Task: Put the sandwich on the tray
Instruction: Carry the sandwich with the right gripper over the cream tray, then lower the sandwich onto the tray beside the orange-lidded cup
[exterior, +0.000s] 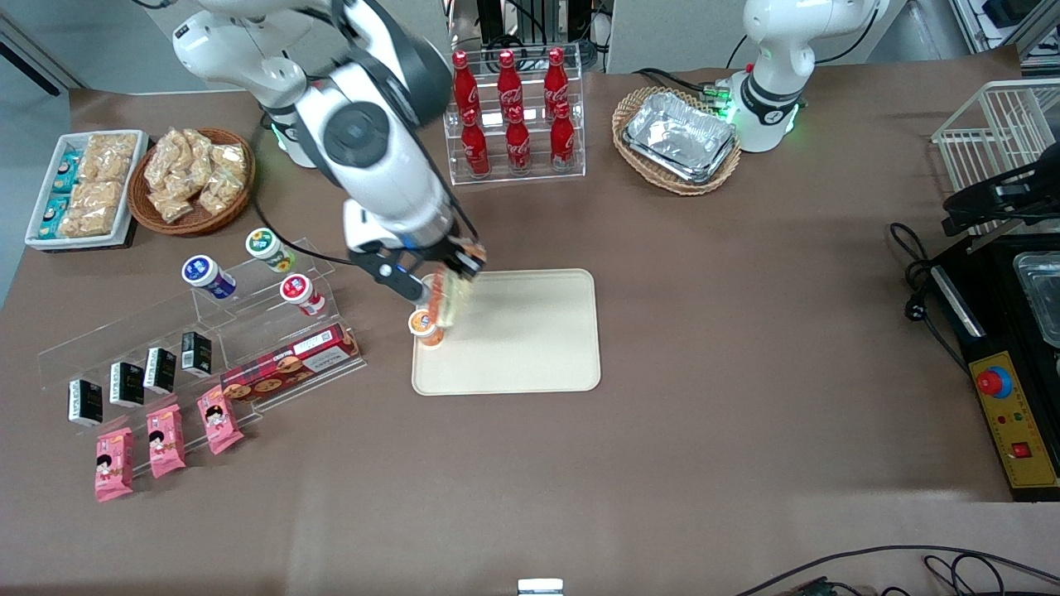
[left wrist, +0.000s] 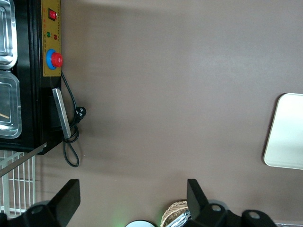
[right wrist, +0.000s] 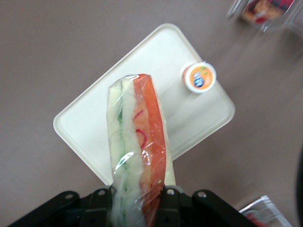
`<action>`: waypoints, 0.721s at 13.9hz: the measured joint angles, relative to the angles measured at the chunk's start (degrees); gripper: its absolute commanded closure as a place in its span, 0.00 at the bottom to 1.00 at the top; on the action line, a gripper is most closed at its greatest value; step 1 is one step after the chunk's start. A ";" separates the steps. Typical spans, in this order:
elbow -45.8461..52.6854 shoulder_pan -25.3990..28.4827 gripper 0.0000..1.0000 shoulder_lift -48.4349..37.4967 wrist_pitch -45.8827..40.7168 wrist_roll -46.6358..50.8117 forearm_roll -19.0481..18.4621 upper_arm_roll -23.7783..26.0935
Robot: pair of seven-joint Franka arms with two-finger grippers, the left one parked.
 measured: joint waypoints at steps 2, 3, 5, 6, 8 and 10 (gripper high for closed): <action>-0.09 1.15 1.00 4.23 4.88 7.66 0.00 0.50; -0.11 1.91 1.00 6.29 7.76 11.79 0.00 0.54; -0.08 2.65 1.00 9.67 12.44 19.04 0.00 0.56; -0.04 2.64 1.00 10.81 13.97 22.31 0.00 0.52; 0.00 2.38 1.00 12.35 15.77 27.59 0.00 0.21; 0.04 2.00 1.00 13.38 15.90 31.60 0.00 -0.34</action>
